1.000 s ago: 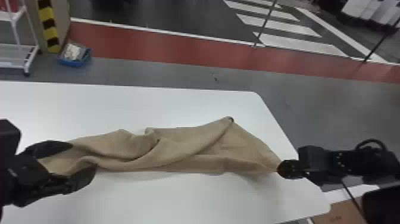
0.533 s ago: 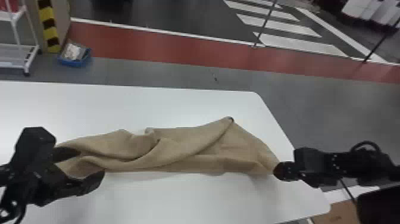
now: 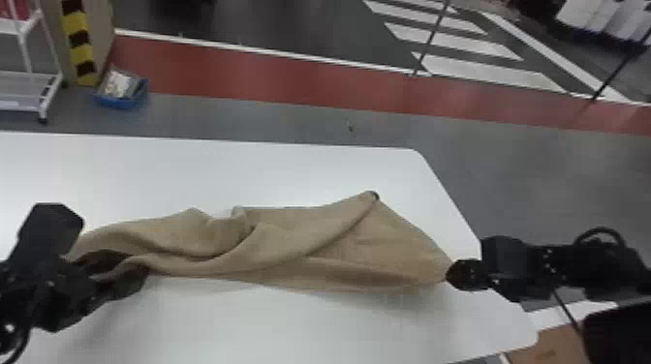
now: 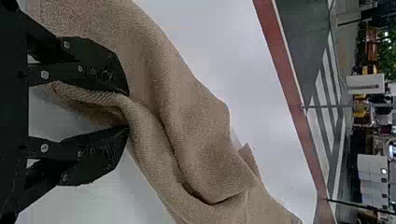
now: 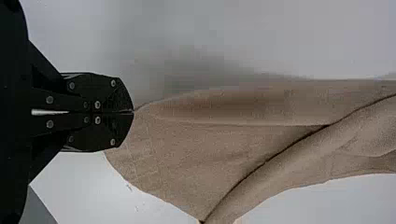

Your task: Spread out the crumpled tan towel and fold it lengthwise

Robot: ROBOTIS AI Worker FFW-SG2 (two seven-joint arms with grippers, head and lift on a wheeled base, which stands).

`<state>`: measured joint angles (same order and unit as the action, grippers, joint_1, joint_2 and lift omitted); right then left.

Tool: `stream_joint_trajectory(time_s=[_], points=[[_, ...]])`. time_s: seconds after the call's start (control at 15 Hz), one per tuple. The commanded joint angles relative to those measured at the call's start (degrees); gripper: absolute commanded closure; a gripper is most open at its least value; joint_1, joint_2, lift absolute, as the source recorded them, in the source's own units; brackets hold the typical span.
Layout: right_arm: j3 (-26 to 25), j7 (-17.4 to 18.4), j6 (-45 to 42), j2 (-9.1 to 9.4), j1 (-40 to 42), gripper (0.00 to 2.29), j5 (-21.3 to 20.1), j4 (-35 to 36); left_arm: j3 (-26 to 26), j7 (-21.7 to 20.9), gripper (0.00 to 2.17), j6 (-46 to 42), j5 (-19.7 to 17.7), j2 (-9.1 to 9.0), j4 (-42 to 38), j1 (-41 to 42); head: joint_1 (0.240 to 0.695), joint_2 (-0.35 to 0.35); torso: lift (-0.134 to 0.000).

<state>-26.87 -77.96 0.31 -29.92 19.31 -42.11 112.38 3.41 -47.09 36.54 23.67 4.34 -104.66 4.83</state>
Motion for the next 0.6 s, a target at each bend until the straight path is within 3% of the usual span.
stream_joint_trajectory(time_s=[0.0, 0.2, 0.4, 0.53], points=[[-0.20, -0.36, 0.00, 0.04, -0.15, 2.20, 0.01, -0.32, -4.46, -5.56, 2.13, 2.10, -1.79, 0.14, -3.97, 0.18, 0.695, -0.350, -0.120], [-1.25, -0.36, -0.18, -0.22, -0.24, 2.20, 0.27, -0.94, -11.32, -28.23, 2.14, 9.13, -1.88, 0.49, -11.44, -2.45, 0.695, -0.350, -0.120], [-1.95, -0.36, -0.18, -0.31, -0.33, 2.20, 0.54, -1.03, -14.48, -33.68, 2.14, 15.46, -2.14, 4.27, -19.79, -4.21, 0.695, -0.350, -0.120], [-0.99, -0.36, -0.18, -0.05, -0.33, 2.20, 0.27, -0.94, -11.84, -28.85, 2.14, 16.16, 1.64, 3.74, -19.79, -5.09, 0.695, -0.350, -0.120]])
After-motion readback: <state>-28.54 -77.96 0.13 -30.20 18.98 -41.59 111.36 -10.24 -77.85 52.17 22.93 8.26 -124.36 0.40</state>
